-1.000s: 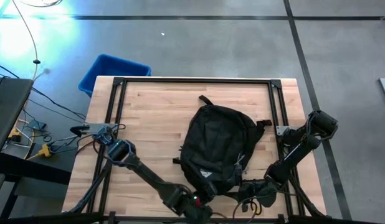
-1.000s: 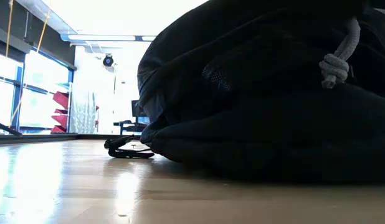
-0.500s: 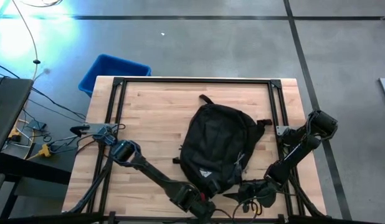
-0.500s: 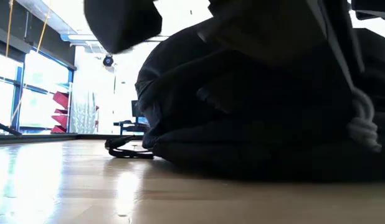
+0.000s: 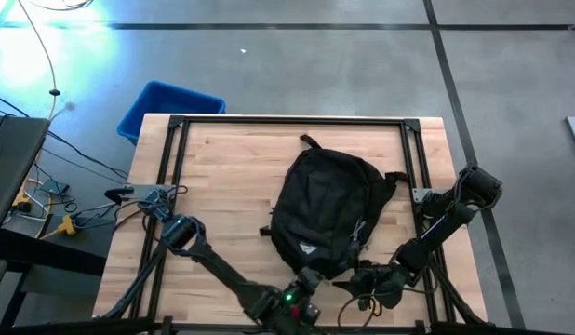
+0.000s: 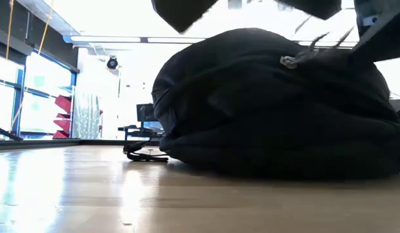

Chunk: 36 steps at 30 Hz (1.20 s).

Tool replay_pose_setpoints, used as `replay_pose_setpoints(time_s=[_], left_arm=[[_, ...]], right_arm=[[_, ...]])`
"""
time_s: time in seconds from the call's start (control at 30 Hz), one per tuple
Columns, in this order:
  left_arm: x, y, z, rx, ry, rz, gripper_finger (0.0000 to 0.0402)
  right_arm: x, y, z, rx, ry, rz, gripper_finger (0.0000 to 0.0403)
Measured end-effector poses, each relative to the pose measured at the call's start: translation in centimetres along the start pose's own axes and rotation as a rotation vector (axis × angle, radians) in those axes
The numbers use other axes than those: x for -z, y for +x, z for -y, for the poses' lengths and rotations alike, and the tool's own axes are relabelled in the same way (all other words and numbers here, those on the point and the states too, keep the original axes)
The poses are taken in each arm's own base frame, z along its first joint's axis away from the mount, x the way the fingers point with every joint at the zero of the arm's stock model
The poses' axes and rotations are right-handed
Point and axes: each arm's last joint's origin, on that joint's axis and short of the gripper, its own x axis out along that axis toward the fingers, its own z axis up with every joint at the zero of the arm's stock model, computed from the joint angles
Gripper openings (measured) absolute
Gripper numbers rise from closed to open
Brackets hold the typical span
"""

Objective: Unpack backpack
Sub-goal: Close the black backpack

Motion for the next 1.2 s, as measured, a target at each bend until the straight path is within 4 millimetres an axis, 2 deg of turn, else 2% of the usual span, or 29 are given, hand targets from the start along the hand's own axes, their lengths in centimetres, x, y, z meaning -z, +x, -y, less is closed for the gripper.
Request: replay_pose_setpoints(time_s=[0.23,0.33,0.47,0.63,0.87,1.0,1.2], left_arm=[[-0.5,-3.0,1.2,-0.097,-0.135,0.012,0.0],[-0.7,-3.7,1.6,-0.064,-0.177,0.036,0.0],[-0.7,-2.4,1.6,0.145,-0.186,0.078,0.0011],[-0.3,-0.4,0.9,0.311,-0.147,0.104,0.0063],[0.9,0.4,1.0,0.367,0.217,0.089,0.0151],[1.4,1.3,0.8,0.351,0.308,0.065,0.0158],[2.7,2.9,1.8,0.326,0.529,0.031,0.015]], right_arm=[[-1.2,-0.9,-0.5,0.105,-0.064,0.107,0.0173],[-1.1,-0.9,-0.5,0.113,-0.072,0.104,0.0176],[-1.1,-0.8,-0.4,0.115,-0.054,0.103,0.0186],[-1.1,-0.8,-0.4,0.116,-0.052,0.103,0.019],[-1.1,-0.8,-0.4,0.115,-0.054,0.098,0.019],[-0.9,-0.8,-0.4,0.114,-0.041,0.09,0.019],[-0.8,-0.8,-0.5,0.106,-0.04,0.082,0.019]])
